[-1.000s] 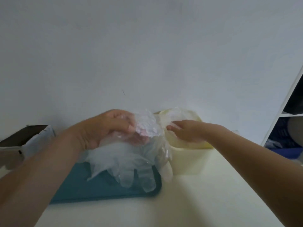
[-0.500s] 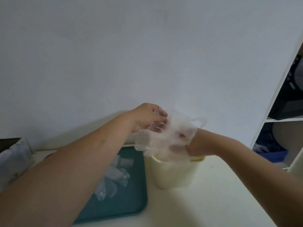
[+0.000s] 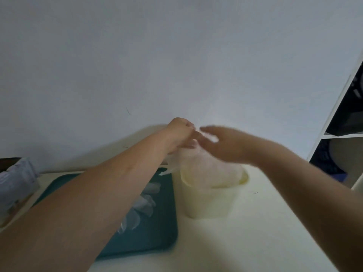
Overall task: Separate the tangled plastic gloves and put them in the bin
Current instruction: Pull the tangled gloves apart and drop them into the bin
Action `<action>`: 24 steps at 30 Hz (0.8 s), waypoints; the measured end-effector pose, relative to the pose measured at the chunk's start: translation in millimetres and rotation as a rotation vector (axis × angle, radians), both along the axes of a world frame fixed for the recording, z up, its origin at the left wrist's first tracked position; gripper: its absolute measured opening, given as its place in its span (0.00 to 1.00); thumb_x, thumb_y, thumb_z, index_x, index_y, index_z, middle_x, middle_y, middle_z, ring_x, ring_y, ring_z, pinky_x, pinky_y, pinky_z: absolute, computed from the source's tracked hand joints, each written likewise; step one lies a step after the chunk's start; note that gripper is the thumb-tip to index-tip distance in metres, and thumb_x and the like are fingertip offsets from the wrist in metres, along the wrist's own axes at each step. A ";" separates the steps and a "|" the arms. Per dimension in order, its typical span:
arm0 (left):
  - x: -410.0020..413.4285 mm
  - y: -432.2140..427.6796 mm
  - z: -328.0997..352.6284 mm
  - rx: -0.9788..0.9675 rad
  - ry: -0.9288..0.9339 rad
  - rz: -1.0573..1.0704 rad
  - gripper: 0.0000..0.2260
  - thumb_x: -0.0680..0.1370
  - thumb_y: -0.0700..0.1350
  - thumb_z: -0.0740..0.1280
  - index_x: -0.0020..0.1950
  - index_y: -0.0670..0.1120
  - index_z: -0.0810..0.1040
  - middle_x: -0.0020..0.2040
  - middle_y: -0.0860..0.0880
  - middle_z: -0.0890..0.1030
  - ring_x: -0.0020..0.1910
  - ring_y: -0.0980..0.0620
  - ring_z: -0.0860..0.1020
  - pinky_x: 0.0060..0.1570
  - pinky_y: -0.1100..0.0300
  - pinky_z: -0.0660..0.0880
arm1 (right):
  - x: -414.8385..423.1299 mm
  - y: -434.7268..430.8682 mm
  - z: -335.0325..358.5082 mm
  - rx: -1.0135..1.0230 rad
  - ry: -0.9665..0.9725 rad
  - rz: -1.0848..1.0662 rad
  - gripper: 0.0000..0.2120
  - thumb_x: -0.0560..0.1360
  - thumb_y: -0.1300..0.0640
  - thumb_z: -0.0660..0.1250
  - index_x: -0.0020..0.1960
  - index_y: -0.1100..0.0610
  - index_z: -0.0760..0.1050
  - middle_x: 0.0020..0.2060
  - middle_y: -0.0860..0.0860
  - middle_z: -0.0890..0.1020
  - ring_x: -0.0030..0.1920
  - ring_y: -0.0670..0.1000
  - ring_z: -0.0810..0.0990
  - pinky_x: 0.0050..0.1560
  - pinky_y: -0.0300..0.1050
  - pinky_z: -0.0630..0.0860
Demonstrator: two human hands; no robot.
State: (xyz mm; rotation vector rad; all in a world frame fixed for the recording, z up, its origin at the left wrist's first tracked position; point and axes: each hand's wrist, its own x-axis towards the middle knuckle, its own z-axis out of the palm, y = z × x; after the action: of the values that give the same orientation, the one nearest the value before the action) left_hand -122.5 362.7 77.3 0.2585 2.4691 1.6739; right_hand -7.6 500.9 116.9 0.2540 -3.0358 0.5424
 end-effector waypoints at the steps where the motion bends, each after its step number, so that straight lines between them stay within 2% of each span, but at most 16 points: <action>1: -0.4 -4.6 0.4 0.018 0.016 0.028 0.13 0.77 0.42 0.76 0.61 0.45 0.80 0.56 0.45 0.83 0.48 0.49 0.87 0.49 0.55 0.84 | -4.2 -7.8 -14.2 0.028 -0.132 0.003 0.29 0.84 0.36 0.50 0.83 0.44 0.56 0.82 0.51 0.60 0.81 0.55 0.61 0.79 0.52 0.55; 4: 1.1 -25.5 0.7 -0.048 0.150 0.144 0.12 0.80 0.44 0.72 0.63 0.48 0.79 0.57 0.51 0.80 0.54 0.50 0.81 0.57 0.55 0.80 | -19.3 -17.8 -44.2 0.143 -0.282 -0.077 0.34 0.79 0.26 0.46 0.81 0.34 0.46 0.84 0.52 0.48 0.81 0.62 0.57 0.79 0.64 0.54; 7: 13.0 -45.4 -4.2 -0.146 0.197 0.072 0.09 0.80 0.42 0.72 0.59 0.49 0.82 0.57 0.52 0.81 0.57 0.52 0.80 0.52 0.60 0.77 | -34.4 -24.0 -53.0 0.155 -0.318 -0.090 0.32 0.76 0.23 0.43 0.79 0.27 0.48 0.84 0.50 0.51 0.80 0.64 0.58 0.77 0.67 0.55; 10: 28.5 -55.8 -12.1 -0.234 0.200 -0.074 0.05 0.79 0.42 0.73 0.53 0.49 0.86 0.52 0.54 0.84 0.52 0.55 0.82 0.42 0.63 0.80 | -47.0 -25.1 -55.7 0.252 -0.371 -0.019 0.28 0.82 0.33 0.49 0.81 0.34 0.49 0.82 0.52 0.59 0.79 0.62 0.61 0.77 0.60 0.58; 12: 36.3 -59.6 -12.4 -0.277 0.268 -0.124 0.05 0.79 0.43 0.73 0.50 0.51 0.88 0.49 0.57 0.86 0.49 0.60 0.83 0.44 0.66 0.78 | -53.7 -25.2 -61.7 0.371 -0.404 -0.005 0.29 0.84 0.39 0.54 0.83 0.40 0.49 0.81 0.52 0.61 0.78 0.60 0.64 0.77 0.57 0.61; 15: 45.1 -55.8 -9.5 -0.388 0.337 -0.212 0.05 0.79 0.45 0.72 0.50 0.52 0.89 0.48 0.59 0.86 0.45 0.65 0.82 0.46 0.71 0.77 | -64.4 -28.2 -77.3 0.552 -0.446 0.022 0.27 0.85 0.45 0.54 0.83 0.49 0.56 0.79 0.53 0.65 0.76 0.60 0.66 0.77 0.58 0.63; 17: 51.0 -49.2 -11.2 -0.490 0.341 -0.276 0.06 0.80 0.47 0.71 0.51 0.52 0.88 0.48 0.58 0.87 0.46 0.62 0.83 0.49 0.67 0.78 | -67.6 -29.8 -84.7 0.613 -0.466 0.034 0.25 0.86 0.49 0.53 0.82 0.54 0.60 0.77 0.55 0.68 0.75 0.60 0.67 0.77 0.58 0.64; 19: 58.0 -41.4 -16.0 -0.600 0.277 -0.352 0.09 0.82 0.49 0.68 0.49 0.50 0.87 0.44 0.54 0.87 0.42 0.54 0.86 0.49 0.59 0.81 | -66.3 -30.6 -83.2 0.583 -0.459 0.033 0.25 0.86 0.49 0.52 0.80 0.57 0.61 0.76 0.57 0.69 0.75 0.61 0.68 0.77 0.58 0.64; 21: 64.9 -34.9 -19.9 -0.683 0.211 -0.379 0.14 0.84 0.50 0.63 0.44 0.47 0.83 0.37 0.50 0.84 0.33 0.52 0.85 0.43 0.54 0.83 | -58.1 -30.9 -75.6 0.520 -0.457 0.052 0.27 0.86 0.47 0.51 0.82 0.56 0.59 0.77 0.56 0.68 0.76 0.60 0.66 0.78 0.56 0.62; 22: 67.1 -31.9 -20.4 -0.712 0.193 -0.376 0.14 0.83 0.49 0.63 0.42 0.46 0.82 0.35 0.49 0.83 0.31 0.52 0.85 0.41 0.53 0.83 | -54.4 -28.9 -71.3 0.477 -0.463 0.068 0.27 0.86 0.46 0.53 0.82 0.53 0.58 0.77 0.55 0.67 0.77 0.58 0.66 0.78 0.55 0.61; 24: 68.6 -27.2 -17.3 -0.784 0.176 -0.382 0.10 0.79 0.47 0.64 0.44 0.46 0.83 0.36 0.47 0.84 0.31 0.51 0.84 0.38 0.53 0.83 | -44.6 -22.3 -57.3 0.345 -0.482 0.045 0.29 0.81 0.46 0.64 0.81 0.45 0.61 0.75 0.50 0.71 0.72 0.55 0.72 0.73 0.50 0.69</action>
State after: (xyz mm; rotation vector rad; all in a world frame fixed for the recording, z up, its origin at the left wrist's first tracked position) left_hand -53.9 335.5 59.9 0.7232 2.7403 0.4951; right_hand -52.3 478.6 59.7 0.2319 -3.5937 0.0774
